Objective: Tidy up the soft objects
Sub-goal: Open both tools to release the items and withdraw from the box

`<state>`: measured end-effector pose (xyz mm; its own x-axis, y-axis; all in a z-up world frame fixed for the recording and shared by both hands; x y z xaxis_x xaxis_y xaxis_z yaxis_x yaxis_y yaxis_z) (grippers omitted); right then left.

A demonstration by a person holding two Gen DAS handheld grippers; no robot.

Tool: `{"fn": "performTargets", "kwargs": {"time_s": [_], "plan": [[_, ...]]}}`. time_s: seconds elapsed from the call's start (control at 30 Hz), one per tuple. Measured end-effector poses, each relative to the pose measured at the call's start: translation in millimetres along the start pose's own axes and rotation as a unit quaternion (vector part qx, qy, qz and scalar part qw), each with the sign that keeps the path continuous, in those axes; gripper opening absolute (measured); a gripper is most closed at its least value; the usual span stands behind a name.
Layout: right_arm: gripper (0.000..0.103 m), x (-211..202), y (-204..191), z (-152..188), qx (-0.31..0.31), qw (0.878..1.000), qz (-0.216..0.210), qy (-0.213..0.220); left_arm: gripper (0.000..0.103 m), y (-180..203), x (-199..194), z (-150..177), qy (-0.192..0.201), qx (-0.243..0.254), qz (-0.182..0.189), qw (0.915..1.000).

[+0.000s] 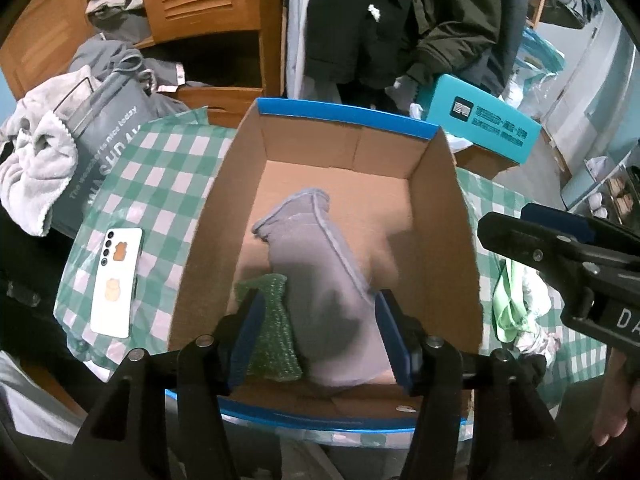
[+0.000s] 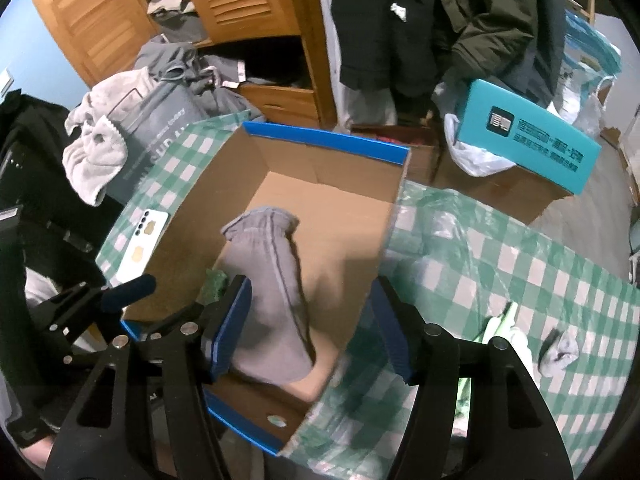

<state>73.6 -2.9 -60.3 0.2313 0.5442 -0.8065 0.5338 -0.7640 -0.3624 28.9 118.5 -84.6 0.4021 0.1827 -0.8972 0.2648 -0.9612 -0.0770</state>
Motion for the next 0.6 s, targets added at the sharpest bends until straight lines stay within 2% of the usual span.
{"fn": "performTargets", "kwargs": {"time_s": [0.6], "plan": [[0.069, -24, 44, 23, 0.017, 1.000, 0.020, 0.004, 0.058, 53, -6, 9, -0.004, 0.059, 0.009, 0.9982]]}}
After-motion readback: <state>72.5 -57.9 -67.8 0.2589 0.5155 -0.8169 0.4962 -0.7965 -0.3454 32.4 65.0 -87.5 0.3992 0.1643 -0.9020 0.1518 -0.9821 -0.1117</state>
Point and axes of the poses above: each gripper's, at about its wrist camera, not at the fingertips, and x roughly the way its jaws point, y to its right, z to its underside, the point moved 6 cm from there along x, roughly the way its jaws point, and after that the axes turned 9 degrees about -z, right-handed, at the moved point
